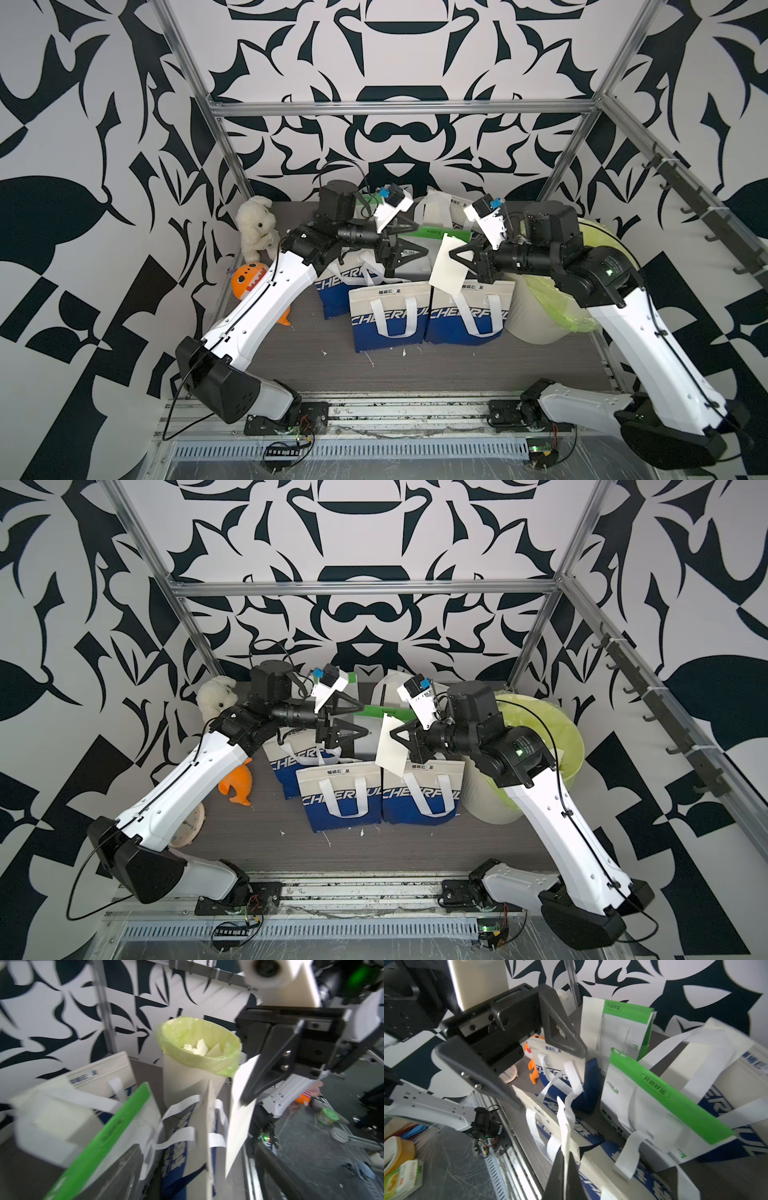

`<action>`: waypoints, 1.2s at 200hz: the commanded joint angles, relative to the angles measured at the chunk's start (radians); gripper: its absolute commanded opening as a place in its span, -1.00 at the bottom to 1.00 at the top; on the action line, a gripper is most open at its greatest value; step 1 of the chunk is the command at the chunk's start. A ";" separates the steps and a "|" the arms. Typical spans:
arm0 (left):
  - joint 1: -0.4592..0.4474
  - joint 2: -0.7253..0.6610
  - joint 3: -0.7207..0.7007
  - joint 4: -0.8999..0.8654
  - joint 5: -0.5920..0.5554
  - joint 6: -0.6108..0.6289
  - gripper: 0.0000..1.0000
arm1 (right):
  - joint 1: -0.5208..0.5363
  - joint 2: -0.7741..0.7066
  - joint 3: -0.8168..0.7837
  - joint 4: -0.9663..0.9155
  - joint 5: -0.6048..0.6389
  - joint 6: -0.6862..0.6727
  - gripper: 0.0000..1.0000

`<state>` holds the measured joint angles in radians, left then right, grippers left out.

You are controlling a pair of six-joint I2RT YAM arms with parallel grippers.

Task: Shred takeout receipts and throw away
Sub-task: Shred the takeout receipt.

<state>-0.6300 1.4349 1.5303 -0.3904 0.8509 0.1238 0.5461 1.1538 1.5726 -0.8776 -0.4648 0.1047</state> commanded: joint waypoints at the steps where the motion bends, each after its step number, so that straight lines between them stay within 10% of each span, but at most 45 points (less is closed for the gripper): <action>1: -0.070 -0.011 0.015 -0.065 0.033 -0.016 0.63 | 0.008 -0.035 -0.041 0.057 -0.102 0.039 -1.00; 153: -0.114 0.006 -0.010 0.064 0.089 -0.147 -0.15 | 0.011 -0.107 -0.109 0.037 -0.186 0.037 -1.00; 214: -0.122 0.037 -0.004 0.058 0.138 -0.149 -1.00 | 0.011 -0.101 -0.116 0.049 -0.167 0.040 -1.00; 240: -0.122 0.039 -0.005 0.045 0.133 -0.139 -1.00 | 0.011 -0.108 -0.120 0.057 -0.139 0.047 -0.84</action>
<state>-0.7467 1.4670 1.5181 -0.3267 0.9585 -0.0277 0.5514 1.0550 1.4528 -0.8707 -0.6258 0.1440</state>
